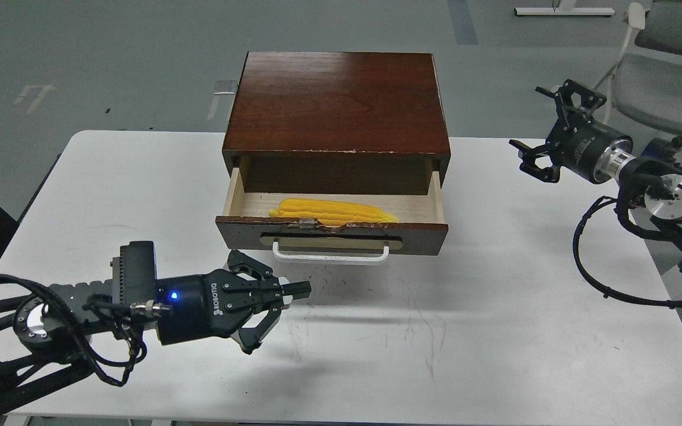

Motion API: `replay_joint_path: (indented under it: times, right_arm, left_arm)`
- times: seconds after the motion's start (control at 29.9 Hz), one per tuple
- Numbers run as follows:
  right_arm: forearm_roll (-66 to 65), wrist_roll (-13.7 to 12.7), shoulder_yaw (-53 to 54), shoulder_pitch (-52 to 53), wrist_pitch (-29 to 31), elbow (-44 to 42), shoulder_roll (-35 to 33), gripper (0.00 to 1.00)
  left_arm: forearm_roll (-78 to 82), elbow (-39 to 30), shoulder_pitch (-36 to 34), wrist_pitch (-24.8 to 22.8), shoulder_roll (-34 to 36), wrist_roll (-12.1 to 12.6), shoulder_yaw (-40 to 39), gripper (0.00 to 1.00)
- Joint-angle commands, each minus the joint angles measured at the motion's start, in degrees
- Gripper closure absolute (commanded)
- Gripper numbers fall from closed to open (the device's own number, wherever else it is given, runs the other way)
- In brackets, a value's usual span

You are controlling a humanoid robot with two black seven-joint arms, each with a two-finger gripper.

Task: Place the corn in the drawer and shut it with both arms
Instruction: 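Bring the left gripper down in front of the drawer handle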

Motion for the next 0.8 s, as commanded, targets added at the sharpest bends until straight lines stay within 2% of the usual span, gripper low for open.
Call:
replay_joint_path:
  times: [0.0,0.77]
  right_arm:
    - [0.0,0.0,0.0,0.0,0.0,0.0,0.0,0.04]
    - [0.0,0.1,-0.2,-0.6,-1.8,0.0,0.5,0.04]
  left_arm:
    - [0.0,1.1,-0.1,-0.3,-2.3,0.0,-0.2,1.00]
    - [0.0,9.5,-0.1,-1.8,-5.8,0.0,-1.0,1.00]
